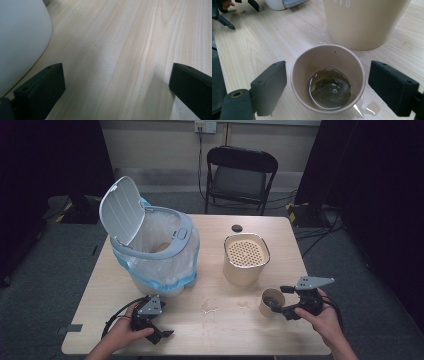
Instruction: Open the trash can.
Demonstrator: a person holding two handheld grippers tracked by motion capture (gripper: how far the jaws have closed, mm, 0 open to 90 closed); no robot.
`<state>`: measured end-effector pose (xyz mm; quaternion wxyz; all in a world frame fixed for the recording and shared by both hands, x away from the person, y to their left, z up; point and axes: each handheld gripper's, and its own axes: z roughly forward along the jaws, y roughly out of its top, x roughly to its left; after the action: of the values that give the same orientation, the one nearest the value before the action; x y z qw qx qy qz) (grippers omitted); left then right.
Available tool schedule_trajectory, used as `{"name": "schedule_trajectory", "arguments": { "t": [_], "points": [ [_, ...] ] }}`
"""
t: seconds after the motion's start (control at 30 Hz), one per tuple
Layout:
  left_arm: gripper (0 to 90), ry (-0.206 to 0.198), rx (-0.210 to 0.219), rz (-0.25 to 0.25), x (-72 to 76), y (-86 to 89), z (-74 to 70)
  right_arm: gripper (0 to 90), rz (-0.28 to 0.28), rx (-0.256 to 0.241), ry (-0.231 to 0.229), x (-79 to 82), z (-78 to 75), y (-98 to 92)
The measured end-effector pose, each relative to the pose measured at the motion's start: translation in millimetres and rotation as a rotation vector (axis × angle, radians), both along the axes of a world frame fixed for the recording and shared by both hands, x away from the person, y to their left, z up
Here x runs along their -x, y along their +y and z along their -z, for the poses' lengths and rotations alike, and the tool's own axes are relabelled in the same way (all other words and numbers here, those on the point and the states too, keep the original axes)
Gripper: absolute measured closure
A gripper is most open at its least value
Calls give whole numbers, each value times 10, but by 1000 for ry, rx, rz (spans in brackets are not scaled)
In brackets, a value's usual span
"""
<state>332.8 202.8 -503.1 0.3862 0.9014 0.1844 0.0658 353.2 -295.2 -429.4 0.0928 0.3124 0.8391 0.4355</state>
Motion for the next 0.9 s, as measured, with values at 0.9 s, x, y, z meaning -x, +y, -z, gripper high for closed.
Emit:
{"name": "schedule_trajectory", "arguments": {
  "t": [0.9],
  "points": [
    [0, -1, 1, 0, 0, -1, 0, 146, 11, -50, -29, 65, 257, -68]
  ]
}}
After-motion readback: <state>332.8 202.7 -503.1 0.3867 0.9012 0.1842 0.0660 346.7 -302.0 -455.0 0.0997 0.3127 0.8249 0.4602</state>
